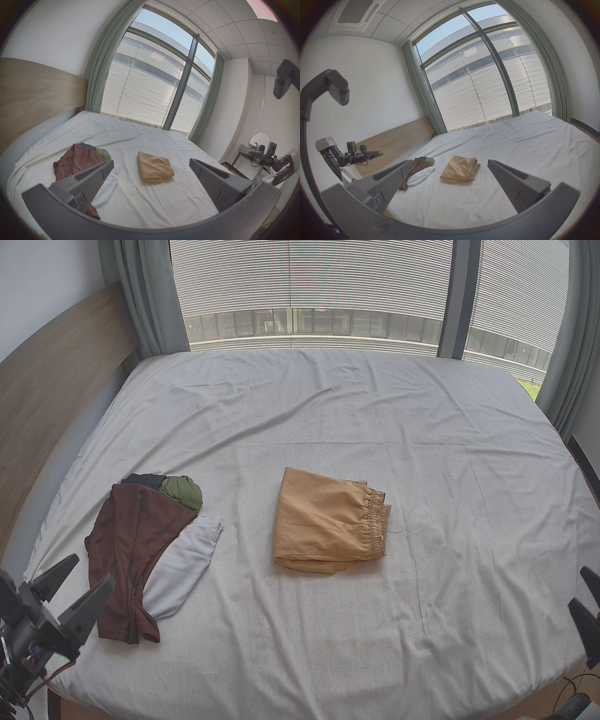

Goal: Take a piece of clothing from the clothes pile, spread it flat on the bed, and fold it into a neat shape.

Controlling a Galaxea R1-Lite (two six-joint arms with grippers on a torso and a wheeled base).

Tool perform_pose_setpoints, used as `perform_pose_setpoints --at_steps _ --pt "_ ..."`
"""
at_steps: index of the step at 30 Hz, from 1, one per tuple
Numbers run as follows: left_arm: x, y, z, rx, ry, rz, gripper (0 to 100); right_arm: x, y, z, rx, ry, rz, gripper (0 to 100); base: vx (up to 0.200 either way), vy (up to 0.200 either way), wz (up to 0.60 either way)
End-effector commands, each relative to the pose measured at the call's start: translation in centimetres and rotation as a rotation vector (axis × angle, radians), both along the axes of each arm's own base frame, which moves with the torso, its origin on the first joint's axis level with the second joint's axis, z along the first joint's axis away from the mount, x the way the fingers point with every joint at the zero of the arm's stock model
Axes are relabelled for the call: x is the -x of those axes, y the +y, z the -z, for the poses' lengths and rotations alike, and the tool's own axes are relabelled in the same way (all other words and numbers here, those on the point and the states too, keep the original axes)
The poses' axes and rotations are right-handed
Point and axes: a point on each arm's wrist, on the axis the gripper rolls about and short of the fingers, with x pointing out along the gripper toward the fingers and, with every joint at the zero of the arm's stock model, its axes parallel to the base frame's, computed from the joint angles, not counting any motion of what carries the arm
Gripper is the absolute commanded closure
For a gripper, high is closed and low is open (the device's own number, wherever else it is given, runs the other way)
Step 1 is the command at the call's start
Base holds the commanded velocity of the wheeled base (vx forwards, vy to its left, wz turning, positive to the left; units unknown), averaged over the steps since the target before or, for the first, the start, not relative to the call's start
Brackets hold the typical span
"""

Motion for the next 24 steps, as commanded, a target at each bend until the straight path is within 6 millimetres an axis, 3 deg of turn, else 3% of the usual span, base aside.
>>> perform_pose_setpoints --at_steps 1,8,14,19,24 --pt "6.0 1.8 1.2 0.032 -0.085 -0.011 0 5.0 -0.4 3.2 -0.004 -0.097 0.013 0 0.0 0.0 0.0" --pt "7.8 2.3 2.3 0.036 -0.116 -0.076 0 5.4 -0.3 4.9 0.013 -0.068 0.102 0 0.0 0.0 0.0" --pt "10.2 2.6 5.0 0.002 -0.111 -0.175 0 5.2 -0.6 6.5 0.096 0.037 0.269 0 0.0 0.0 0.0" --pt "10.2 2.7 5.7 -0.04 -0.077 -0.307 0 5.1 -1.2 6.6 0.194 0.038 0.533 0 0.0 0.0 0.0" --pt "10.5 2.7 7.2 -0.141 -0.005 -0.43 0 5.2 -1.3 6.6 0.228 0.042 0.587 0 0.0 0.0 0.0"
